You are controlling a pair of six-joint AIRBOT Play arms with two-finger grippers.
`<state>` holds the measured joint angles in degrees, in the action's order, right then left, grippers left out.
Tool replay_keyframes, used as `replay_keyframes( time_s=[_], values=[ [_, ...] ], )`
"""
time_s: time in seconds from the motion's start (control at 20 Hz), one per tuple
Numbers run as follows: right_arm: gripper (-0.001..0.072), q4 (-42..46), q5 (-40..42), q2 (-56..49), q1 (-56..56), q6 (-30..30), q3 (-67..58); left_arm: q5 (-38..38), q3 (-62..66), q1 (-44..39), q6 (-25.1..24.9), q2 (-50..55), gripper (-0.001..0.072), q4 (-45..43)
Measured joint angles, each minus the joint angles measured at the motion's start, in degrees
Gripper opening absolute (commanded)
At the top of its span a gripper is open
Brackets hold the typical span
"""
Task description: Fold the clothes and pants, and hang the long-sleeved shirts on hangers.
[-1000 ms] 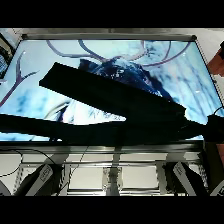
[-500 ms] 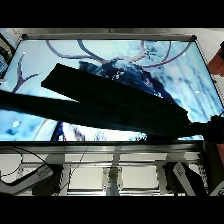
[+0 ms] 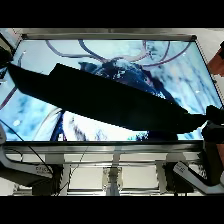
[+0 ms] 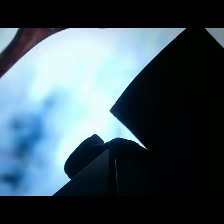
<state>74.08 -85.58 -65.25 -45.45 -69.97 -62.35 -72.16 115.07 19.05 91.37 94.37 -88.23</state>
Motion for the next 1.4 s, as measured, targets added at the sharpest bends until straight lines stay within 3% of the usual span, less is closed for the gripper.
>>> replay_keyframes(
  time_s=[0.35,1.25,1.35,1.4],
  values=[
    [0.0019,-12.7,7.0,-10.1,-6.6,-0.9,0.0,10.7,2.7,-4.7,8.4,9.2,0.0032,2.1],
    [0.0029,-25.7,25.6,-18.2,-3.0,0.1,0.0,30.0,2.9,-5.7,13.4,19.5,0.0052,9.7],
    [0.0243,-25.9,28.5,-19.7,-0.6,0.1,0.0,32.7,2.9,-6.0,13.6,21.2,0.0082,10.5],
    [0.0282,-26.0,30.4,-20.3,0.5,0.1,0.0,34.3,2.9,-6.2,13.5,21.9,0.0083,10.8]
  ],
)
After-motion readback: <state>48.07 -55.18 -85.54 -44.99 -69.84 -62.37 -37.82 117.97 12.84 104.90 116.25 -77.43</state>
